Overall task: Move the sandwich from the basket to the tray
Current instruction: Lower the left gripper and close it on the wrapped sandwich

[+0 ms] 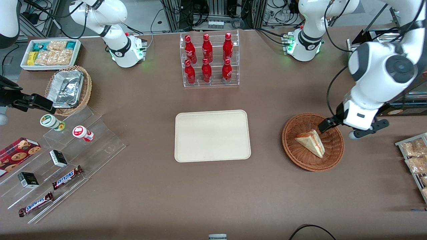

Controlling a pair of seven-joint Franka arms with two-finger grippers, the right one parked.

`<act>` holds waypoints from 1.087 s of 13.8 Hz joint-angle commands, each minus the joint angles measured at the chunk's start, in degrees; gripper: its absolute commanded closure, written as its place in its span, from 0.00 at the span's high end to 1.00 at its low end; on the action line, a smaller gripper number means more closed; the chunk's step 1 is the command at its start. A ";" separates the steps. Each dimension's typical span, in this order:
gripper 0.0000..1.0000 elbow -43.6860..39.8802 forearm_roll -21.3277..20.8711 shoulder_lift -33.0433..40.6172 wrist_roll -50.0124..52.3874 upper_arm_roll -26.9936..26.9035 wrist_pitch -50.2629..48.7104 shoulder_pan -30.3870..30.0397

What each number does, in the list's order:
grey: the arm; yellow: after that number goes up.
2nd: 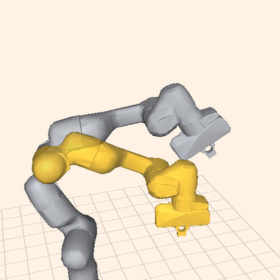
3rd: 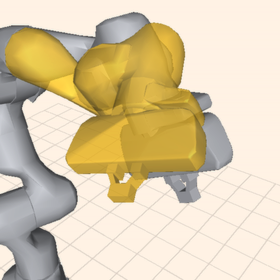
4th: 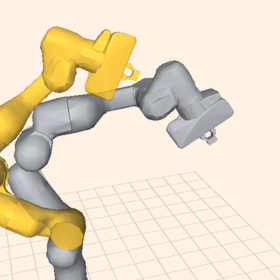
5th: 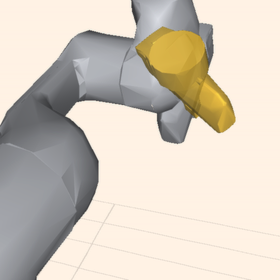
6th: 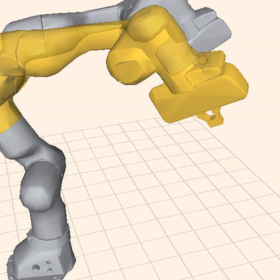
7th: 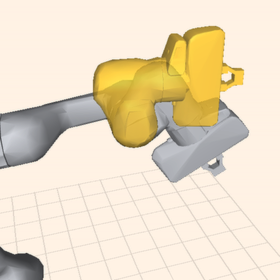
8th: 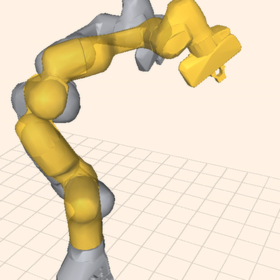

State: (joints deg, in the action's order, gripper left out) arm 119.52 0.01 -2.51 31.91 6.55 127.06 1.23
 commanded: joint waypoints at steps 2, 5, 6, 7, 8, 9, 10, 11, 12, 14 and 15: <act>1.00 6.60 -0.36 -1.60 7.01 -0.13 9.95 0.26; 1.00 6.86 -0.37 -4.69 7.90 -0.13 11.80 0.35; 1.00 6.87 -0.37 -5.65 8.68 -0.13 12.42 0.35; 1.00 6.78 -0.37 -6.79 9.21 -0.04 13.21 0.35; 1.00 6.95 -0.45 -7.50 9.39 -0.04 14.61 0.44; 1.00 6.95 -0.45 -8.38 9.74 -0.04 14.80 0.53; 1.00 6.87 -0.45 -9.17 10.01 -0.04 14.97 0.53; 1.00 6.87 -0.45 -9.61 10.01 -0.04 15.58 0.53; 1.00 6.95 -0.45 -10.14 10.01 -0.04 16.63 0.53; 1.00 6.87 -0.72 -11.54 10.01 -0.04 16.82 0.53; 1.00 6.87 -0.89 -11.98 10.01 -0.04 16.82 0.53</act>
State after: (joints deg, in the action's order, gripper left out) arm 126.45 0.02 -13.50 40.19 6.60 142.69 1.23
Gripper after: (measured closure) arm 0.000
